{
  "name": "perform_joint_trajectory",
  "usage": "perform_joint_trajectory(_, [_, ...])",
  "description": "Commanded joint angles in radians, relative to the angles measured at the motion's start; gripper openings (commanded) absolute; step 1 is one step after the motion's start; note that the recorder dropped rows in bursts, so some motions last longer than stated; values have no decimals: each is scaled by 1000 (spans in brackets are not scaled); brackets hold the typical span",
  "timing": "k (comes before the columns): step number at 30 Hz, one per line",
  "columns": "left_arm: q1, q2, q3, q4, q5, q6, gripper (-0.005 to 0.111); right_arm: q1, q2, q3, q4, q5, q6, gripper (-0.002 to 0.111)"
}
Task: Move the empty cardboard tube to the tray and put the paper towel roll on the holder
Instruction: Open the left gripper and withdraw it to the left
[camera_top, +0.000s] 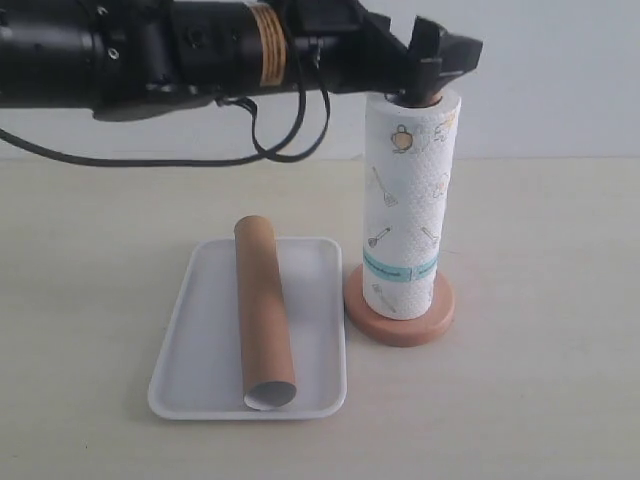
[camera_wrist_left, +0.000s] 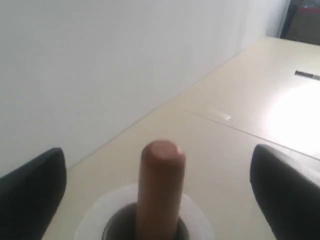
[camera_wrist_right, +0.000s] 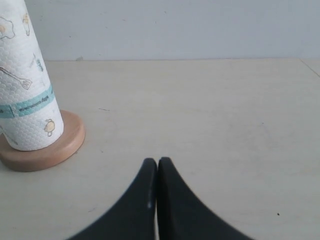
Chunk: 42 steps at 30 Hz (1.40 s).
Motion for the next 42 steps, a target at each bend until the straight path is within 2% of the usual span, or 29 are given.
perform_joint_trajectory(1, [-5, -90, 3, 148, 3, -127, 87, -4, -5, -1, -2, -15, -4, 0])
perform_joint_trajectory(4, [-5, -141, 3, 292, 15, -275, 71, -4, -5, -1, -2, -15, -4, 0])
perform_joint_trajectory(8, [-5, -200, 3, 537, -2, -543, 34, -4, -5, -1, -2, -15, -4, 0])
perform_joint_trajectory(11, [-5, -231, 3, 703, -81, -659, 5, -4, -5, -1, -2, -15, -4, 0])
perform_joint_trajectory(13, [-3, -243, 12, 703, -182, -664, 4, -4, -5, -1, -2, -15, -4, 0])
perform_joint_trajectory(16, [-3, -261, 47, 703, -249, -682, 4, -4, -5, -1, -2, -15, -4, 0])
perform_joint_trajectory(23, [-3, -326, 216, 695, -132, -695, 4, -4, -5, -1, -2, -15, -4, 0])
perform_joint_trajectory(26, [-3, -376, 308, 624, -165, -665, 4, -4, -5, -1, -2, -15, -4, 0])
perform_joint_trajectory(31, [-3, -437, 479, 418, -332, -599, 4, -4, -5, -1, -2, -15, -4, 0])
perform_joint_trajectory(33, [-3, -439, 540, 335, -446, -546, 4, -4, -5, -1, -2, -15, -4, 0])
perform_joint_trajectory(38, [-3, -439, 699, 163, -752, -229, 4, -4, -5, -1, -2, -15, -4, 0])
perform_joint_trajectory(40, [-3, -442, 753, 112, -754, -152, 4, -4, -5, -1, -2, -15, -4, 0])
perform_joint_trajectory(42, [-3, -443, 788, 84, -698, -146, 4, -4, -5, -1, -2, -15, -4, 0])
